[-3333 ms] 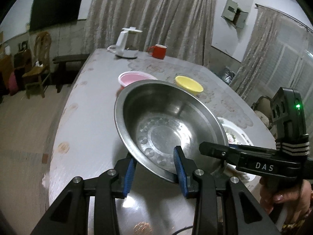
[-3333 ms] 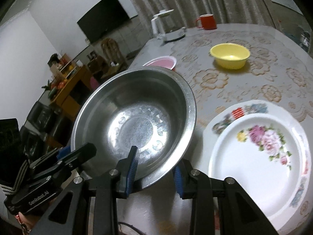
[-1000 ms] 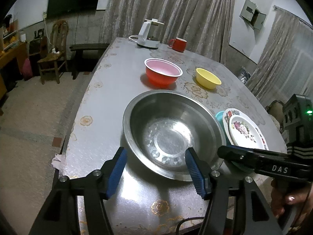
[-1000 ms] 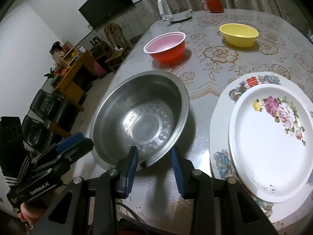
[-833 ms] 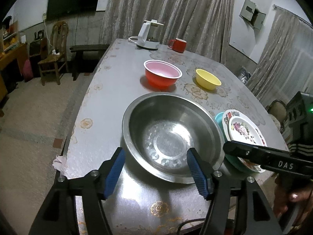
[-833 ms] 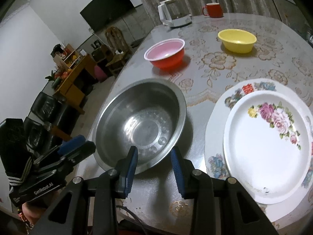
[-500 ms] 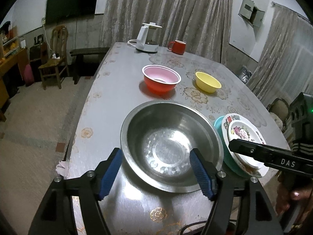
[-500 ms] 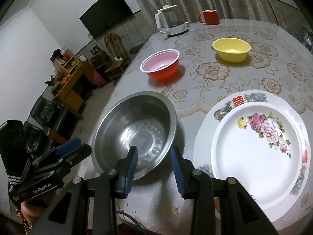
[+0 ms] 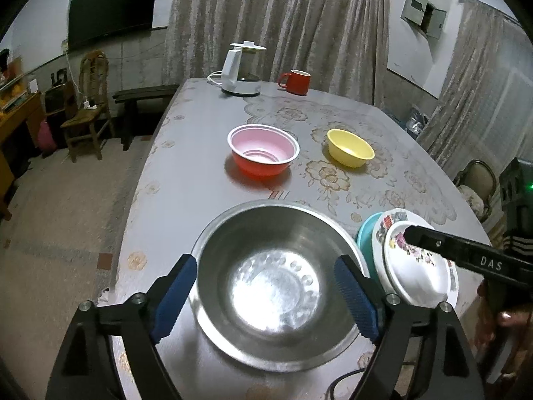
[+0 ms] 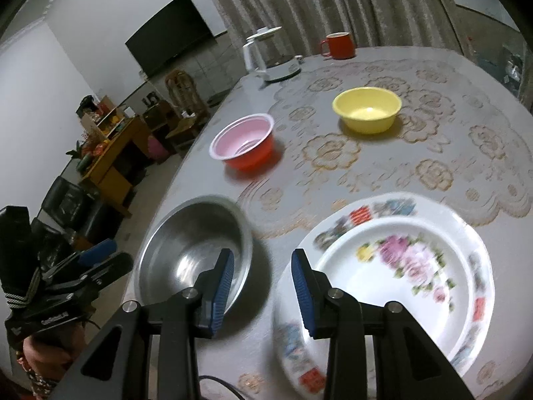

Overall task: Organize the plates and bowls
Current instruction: 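Move both grippers to the yellow bowl's rim and close them on it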

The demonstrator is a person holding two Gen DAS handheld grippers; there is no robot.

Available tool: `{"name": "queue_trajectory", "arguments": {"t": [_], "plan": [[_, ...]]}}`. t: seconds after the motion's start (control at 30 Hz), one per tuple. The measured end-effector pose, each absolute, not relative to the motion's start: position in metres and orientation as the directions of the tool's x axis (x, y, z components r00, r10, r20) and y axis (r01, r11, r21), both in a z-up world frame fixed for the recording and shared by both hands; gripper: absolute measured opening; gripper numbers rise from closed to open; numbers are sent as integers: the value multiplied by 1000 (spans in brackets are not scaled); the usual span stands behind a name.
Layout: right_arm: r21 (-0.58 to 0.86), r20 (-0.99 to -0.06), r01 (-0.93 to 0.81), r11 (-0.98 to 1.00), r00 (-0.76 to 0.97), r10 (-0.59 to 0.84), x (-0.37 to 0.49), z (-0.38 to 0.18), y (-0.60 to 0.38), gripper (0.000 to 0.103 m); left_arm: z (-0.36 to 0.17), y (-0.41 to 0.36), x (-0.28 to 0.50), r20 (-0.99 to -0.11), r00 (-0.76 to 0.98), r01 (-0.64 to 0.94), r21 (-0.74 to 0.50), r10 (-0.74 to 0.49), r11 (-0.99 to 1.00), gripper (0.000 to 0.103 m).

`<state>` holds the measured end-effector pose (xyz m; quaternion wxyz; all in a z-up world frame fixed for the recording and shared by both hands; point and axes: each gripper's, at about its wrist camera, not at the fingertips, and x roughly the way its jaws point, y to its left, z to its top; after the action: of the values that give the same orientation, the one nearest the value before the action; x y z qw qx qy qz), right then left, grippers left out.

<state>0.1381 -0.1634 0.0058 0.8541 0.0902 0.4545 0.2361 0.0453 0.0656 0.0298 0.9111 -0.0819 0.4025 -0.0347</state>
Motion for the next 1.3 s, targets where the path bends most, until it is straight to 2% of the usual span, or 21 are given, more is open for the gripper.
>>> {"name": "queue_trajectory", "arguments": {"t": [0.63, 1.07, 1.3], "plan": [[367, -740, -235, 900, 513, 436, 193, 8, -209, 39, 36, 53, 107, -772, 628, -10, -135, -99, 991, 88], [350, -754, -189, 917, 524, 396, 231, 0, -240, 39, 46, 17, 146, -772, 604, 62, -203, -199, 977, 89], [305, -775, -130, 943, 541, 325, 290, 0, -265, 40, 44, -10, 184, -777, 592, 73, -211, -212, 975, 89]]}}
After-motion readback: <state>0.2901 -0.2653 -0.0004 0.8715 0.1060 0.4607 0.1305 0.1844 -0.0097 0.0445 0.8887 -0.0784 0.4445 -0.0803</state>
